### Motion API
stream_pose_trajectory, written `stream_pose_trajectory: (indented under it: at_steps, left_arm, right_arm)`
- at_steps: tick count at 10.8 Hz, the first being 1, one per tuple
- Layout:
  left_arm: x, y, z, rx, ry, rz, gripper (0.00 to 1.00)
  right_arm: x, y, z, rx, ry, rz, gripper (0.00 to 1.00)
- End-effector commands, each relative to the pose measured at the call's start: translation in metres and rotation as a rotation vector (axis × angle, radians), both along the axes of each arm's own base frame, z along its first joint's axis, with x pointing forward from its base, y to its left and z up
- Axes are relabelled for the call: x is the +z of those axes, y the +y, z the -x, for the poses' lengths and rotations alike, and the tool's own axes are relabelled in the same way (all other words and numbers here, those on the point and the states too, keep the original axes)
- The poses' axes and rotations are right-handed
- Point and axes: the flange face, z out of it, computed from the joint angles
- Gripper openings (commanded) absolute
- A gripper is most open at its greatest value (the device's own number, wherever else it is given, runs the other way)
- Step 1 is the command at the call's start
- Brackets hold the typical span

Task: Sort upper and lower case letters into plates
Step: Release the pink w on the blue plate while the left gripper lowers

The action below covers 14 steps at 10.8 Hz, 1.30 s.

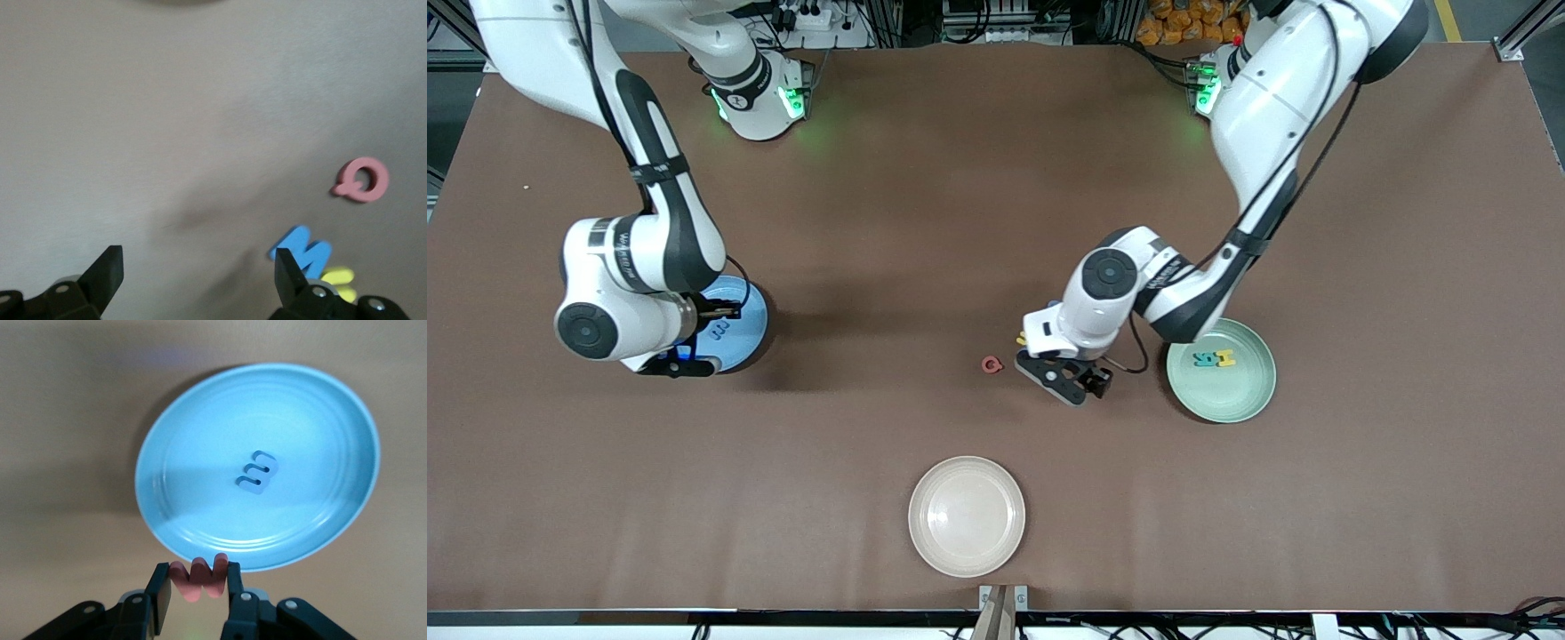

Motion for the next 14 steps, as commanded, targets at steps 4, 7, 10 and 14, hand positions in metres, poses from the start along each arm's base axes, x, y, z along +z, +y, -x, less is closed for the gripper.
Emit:
stream_pose_trajectory:
  at_steps: [4, 7, 10, 14]
  left_arm:
    - [0.011, -0.062, 0.008, 0.030, -0.093, 0.049, 1.00]
    - [-0.006, -0.073, 0.016, 0.032, -0.108, 0.091, 1.00]
    - [-0.042, -0.096, 0.042, 0.137, -0.163, 0.084, 1.00]
    - [-0.039, -0.096, 0.040, 0.165, -0.162, 0.092, 1.00]
  right_arm:
    - [-0.005, -0.007, 0.008, -0.016, -0.003, -0.014, 1.00]
    - [0.045, -0.009, -0.006, -0.025, -0.077, -0.027, 1.00]
    - [0.120, -0.017, -0.011, -0.038, -0.204, -0.052, 1.00]
    - [0.211, -0.030, 0.000, -0.052, -0.361, -0.078, 1.00]
